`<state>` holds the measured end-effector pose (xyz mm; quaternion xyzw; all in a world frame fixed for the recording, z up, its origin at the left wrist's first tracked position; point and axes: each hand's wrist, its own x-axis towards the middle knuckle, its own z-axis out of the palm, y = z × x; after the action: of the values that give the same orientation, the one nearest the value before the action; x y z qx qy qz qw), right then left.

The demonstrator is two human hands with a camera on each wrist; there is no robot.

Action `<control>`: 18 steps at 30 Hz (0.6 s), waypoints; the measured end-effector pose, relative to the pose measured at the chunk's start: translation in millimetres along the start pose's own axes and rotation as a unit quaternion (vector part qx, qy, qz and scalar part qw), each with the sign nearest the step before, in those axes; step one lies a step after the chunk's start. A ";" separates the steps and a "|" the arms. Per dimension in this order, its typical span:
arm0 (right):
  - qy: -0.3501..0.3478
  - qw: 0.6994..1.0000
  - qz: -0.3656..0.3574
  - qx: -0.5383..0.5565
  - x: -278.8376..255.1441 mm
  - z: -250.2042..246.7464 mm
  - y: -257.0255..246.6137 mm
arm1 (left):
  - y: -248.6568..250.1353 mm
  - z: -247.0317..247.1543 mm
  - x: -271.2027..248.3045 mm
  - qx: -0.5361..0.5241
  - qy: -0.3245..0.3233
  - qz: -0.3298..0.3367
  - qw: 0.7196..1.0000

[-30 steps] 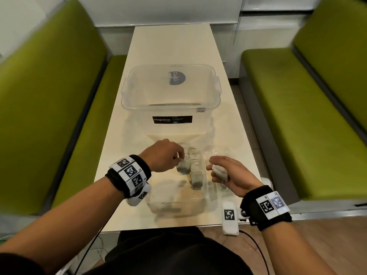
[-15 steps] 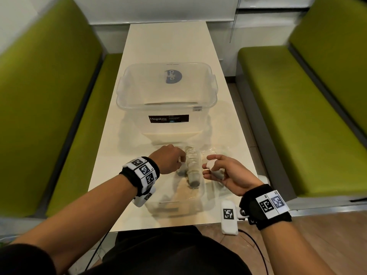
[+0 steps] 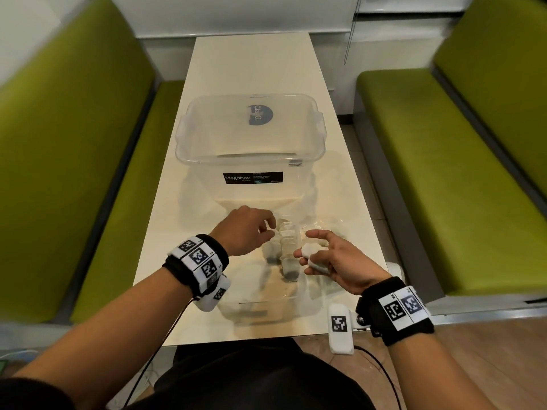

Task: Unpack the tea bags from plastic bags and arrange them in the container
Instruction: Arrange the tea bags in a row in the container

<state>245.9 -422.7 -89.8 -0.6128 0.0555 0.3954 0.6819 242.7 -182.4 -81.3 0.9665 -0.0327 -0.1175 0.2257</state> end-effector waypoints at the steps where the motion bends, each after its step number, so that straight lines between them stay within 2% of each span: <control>1: -0.009 1.000 -0.005 -0.015 -1.0 1.1 -0.2 | 2.6 -3.7 -3.0 -0.029 0.007 0.003 1.000; 5: -0.060 0.996 -0.029 -0.066 -6.2 9.1 -3.8 | 14.2 -17.9 -16.9 -0.164 -0.020 0.025 0.986; 9: -0.099 0.987 -0.048 -0.113 -5.5 17.6 -6.3 | 23.6 -25.0 -34.4 -0.214 -0.099 0.062 0.970; 11: -0.108 0.984 -0.052 -0.132 -4.0 19.4 -7.3 | 27.3 -25.4 -41.3 -0.219 -0.118 0.072 0.966; 18: -0.115 0.983 -0.055 -0.135 -2.6 25.4 -6.2 | 27.0 -24.3 -50.0 -0.209 -0.079 0.062 0.973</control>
<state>237.5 -401.2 -77.3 -0.6519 -0.1113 0.4292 0.6152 199.8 -190.4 -37.6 0.8815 -0.0850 -0.1835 0.4266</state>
